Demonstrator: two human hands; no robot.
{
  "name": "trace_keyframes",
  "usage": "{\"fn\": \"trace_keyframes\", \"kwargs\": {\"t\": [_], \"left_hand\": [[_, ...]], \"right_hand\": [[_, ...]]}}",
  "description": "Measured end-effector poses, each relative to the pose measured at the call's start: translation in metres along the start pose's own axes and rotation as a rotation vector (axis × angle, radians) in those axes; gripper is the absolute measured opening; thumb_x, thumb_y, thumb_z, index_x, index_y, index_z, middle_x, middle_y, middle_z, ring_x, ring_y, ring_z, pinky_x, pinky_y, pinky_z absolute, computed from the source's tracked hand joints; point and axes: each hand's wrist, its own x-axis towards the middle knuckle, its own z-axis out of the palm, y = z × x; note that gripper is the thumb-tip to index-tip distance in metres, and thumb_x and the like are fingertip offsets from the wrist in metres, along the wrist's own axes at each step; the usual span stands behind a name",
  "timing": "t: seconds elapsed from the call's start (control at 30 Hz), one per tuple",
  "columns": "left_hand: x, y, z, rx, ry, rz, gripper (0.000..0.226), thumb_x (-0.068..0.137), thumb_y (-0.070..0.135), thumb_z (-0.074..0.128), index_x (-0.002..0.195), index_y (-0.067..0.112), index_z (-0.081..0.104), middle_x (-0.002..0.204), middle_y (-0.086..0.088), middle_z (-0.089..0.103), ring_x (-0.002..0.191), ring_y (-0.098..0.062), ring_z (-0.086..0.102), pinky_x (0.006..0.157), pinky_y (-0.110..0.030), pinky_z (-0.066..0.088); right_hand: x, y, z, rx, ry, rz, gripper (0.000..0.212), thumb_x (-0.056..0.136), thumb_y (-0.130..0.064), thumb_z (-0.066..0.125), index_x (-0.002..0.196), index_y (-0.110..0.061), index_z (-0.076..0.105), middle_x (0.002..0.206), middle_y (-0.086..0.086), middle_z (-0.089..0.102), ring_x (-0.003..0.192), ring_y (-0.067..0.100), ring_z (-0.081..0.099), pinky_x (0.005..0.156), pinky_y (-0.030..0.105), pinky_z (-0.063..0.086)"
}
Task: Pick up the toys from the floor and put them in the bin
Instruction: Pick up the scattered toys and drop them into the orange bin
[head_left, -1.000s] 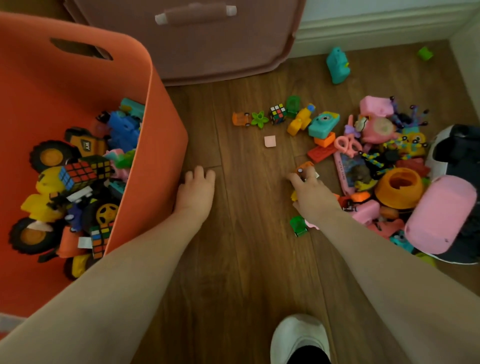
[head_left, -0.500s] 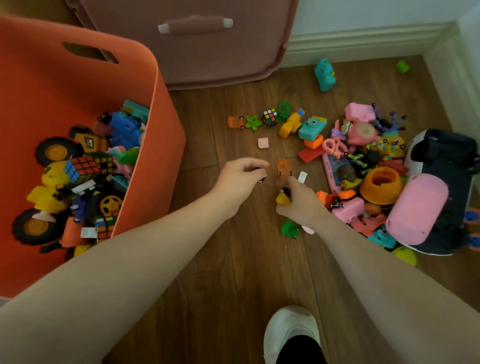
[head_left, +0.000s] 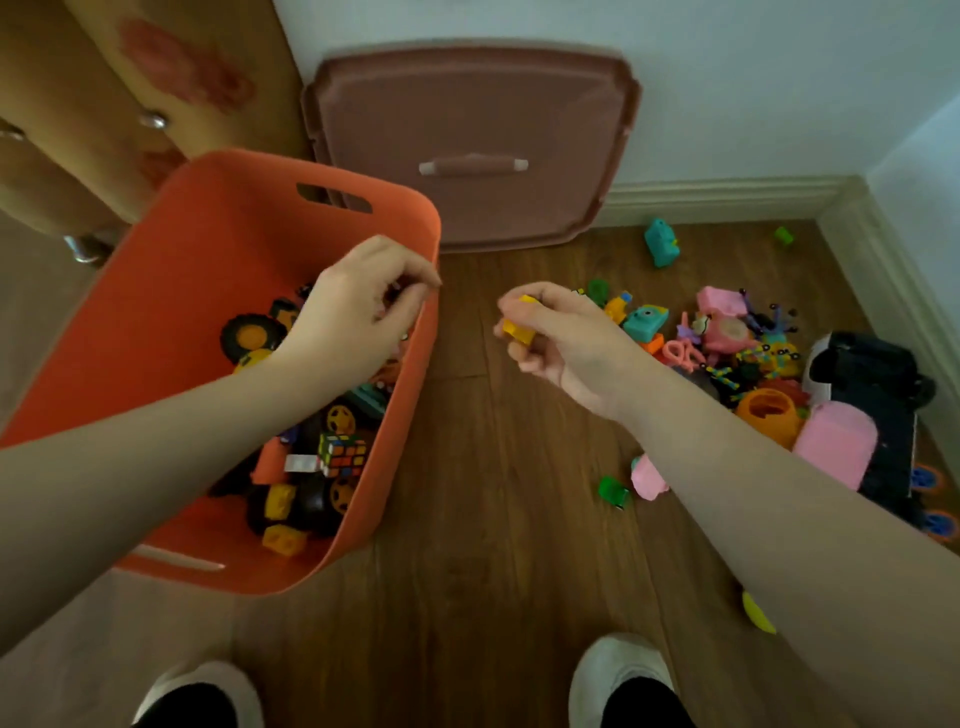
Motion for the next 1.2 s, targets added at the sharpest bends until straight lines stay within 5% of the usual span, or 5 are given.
{"fn": "trace_keyframes", "kwargs": {"t": [0.27, 0.47, 0.77, 0.9, 1.2], "left_hand": [[-0.033, -0.074, 0.013, 0.285, -0.607, -0.364, 0.042, 0.089, 0.005, 0.050, 0.131, 0.005, 0.045, 0.128, -0.018, 0.053, 0.117, -0.033, 0.049, 0.094, -0.033, 0.036], [-0.031, -0.052, 0.003, 0.048, -0.014, -0.551, 0.042, 0.089, -0.003, 0.037, 0.129, 0.008, 0.043, 0.132, -0.014, 0.042, 0.121, -0.030, 0.042, 0.098, -0.039, 0.040], [-0.028, 0.019, 0.033, 0.027, -0.125, -0.063, 0.025, 0.084, 0.002, 0.051, 0.106, 0.009, 0.062, 0.107, -0.007, 0.054, 0.104, -0.024, 0.046, 0.090, -0.032, 0.035], [-0.021, 0.054, 0.072, 0.061, -0.328, 0.071, 0.026, 0.086, 0.012, 0.052, 0.111, 0.014, 0.060, 0.115, -0.005, 0.055, 0.113, -0.024, 0.045, 0.096, -0.040, 0.040], [-0.025, 0.078, 0.171, 0.242, -0.794, 0.092, 0.035, 0.092, 0.020, 0.045, 0.126, 0.018, 0.048, 0.130, -0.003, 0.044, 0.124, -0.022, 0.037, 0.100, -0.038, 0.038]], "right_hand": [[0.012, -0.010, 0.097, -0.173, -0.067, -0.037, 0.028, 0.089, -0.013, 0.062, 0.115, -0.008, 0.053, 0.103, 0.012, 0.060, 0.069, 0.013, 0.061, 0.060, 0.019, 0.051], [0.014, 0.008, 0.081, -0.503, 0.138, -0.260, 0.032, 0.093, -0.010, 0.051, 0.124, -0.015, 0.054, 0.125, 0.004, 0.055, 0.091, 0.019, 0.065, 0.078, 0.028, 0.056], [0.001, 0.044, -0.062, -0.446, 0.517, 0.003, 0.020, 0.093, 0.000, 0.043, 0.094, -0.013, 0.058, 0.082, 0.007, 0.059, 0.056, 0.008, 0.056, 0.048, 0.017, 0.045], [-0.012, 0.066, -0.120, -0.603, 0.577, 0.138, 0.024, 0.091, -0.001, 0.043, 0.102, -0.012, 0.062, 0.098, 0.012, 0.061, 0.081, 0.021, 0.058, 0.065, 0.029, 0.051], [-0.041, 0.128, -0.176, -1.386, 0.016, 0.218, 0.058, 0.088, -0.020, 0.060, 0.142, -0.021, 0.037, 0.150, 0.014, 0.028, 0.136, 0.032, 0.029, 0.108, 0.039, 0.030]]}}
